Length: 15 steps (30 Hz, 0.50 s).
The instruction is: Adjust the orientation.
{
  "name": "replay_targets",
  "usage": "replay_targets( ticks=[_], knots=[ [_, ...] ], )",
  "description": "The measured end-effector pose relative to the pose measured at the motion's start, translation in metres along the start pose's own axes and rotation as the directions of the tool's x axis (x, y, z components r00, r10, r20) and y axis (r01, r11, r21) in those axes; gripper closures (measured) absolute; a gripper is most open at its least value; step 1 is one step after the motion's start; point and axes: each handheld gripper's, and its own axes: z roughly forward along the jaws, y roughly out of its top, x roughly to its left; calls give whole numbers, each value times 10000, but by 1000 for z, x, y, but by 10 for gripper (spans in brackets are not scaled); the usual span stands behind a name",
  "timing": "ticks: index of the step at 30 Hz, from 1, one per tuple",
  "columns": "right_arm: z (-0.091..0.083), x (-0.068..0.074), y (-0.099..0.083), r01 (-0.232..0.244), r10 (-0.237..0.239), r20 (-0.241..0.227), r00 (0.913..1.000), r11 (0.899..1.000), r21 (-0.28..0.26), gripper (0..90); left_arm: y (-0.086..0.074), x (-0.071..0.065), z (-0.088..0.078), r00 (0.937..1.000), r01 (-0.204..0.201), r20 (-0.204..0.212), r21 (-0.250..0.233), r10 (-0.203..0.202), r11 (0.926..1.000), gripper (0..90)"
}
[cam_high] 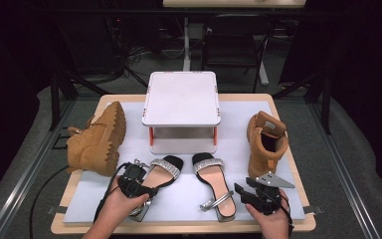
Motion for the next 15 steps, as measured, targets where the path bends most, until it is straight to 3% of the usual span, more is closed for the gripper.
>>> replay_targets(
  ticks=[8, 12, 15],
  knots=[
    [0, 0, 0, -27, 27, 12, 10000, 10000, -9, 471, 1, 3, -1, 9997, -142, -196, -33, 141, 9999, 406],
    [-1, -1, 0, -44, 44, 19, 10000, 10000, -14, 471, 0, 6, -2, 10000, 74, -1, -118, -74, 9999, 409],
    [-1, -1, 0, -23, 23, 42, 10000, 10000, -26, 471, 0, 8, -3, 9998, 170, -143, -88, -171, 9998, 410]
  ],
)
